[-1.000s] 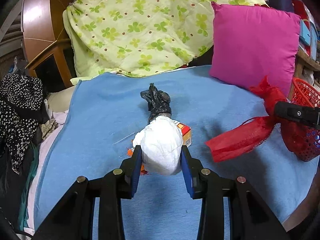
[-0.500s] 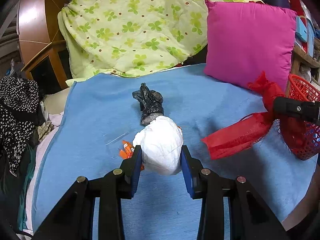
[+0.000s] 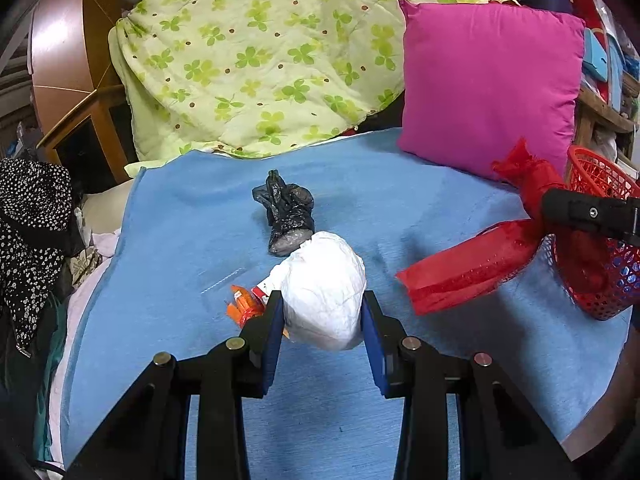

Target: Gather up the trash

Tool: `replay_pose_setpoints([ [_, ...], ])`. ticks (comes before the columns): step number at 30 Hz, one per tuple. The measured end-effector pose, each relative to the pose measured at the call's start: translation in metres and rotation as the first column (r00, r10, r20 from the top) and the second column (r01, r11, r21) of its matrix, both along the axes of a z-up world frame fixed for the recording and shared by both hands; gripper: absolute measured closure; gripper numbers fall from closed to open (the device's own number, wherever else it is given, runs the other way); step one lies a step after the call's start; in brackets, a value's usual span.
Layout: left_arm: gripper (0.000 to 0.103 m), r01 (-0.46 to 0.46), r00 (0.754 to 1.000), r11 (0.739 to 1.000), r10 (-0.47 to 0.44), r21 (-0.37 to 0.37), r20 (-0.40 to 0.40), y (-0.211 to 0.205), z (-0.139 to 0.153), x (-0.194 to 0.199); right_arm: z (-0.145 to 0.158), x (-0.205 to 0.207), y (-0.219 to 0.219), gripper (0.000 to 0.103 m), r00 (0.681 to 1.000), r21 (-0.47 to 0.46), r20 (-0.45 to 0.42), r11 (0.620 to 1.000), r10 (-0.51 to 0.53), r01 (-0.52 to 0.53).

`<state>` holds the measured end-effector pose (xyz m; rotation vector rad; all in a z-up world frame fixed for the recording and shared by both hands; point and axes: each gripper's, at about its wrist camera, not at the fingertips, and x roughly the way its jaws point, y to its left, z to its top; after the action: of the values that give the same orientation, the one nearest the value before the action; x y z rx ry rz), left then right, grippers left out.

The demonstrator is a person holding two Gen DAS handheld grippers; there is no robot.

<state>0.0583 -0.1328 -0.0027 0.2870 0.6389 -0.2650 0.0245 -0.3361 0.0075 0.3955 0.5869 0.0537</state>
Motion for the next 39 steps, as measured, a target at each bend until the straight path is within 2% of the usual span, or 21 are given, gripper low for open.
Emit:
replay_pose_setpoints([
  [21,0.064,0.019,1.000,1.000,-0.019,0.001,0.015,-0.012,0.005,-0.009,0.007,-0.017,-0.001,0.065,0.998,-0.002,0.036,0.999,-0.044,0.044],
  [39,0.064,0.044,0.998,0.999,-0.044,0.012,0.035,-0.029,0.031,-0.053,0.018,-0.072,-0.015,0.065,0.988,0.042,0.109,0.994,-0.108,0.104],
])
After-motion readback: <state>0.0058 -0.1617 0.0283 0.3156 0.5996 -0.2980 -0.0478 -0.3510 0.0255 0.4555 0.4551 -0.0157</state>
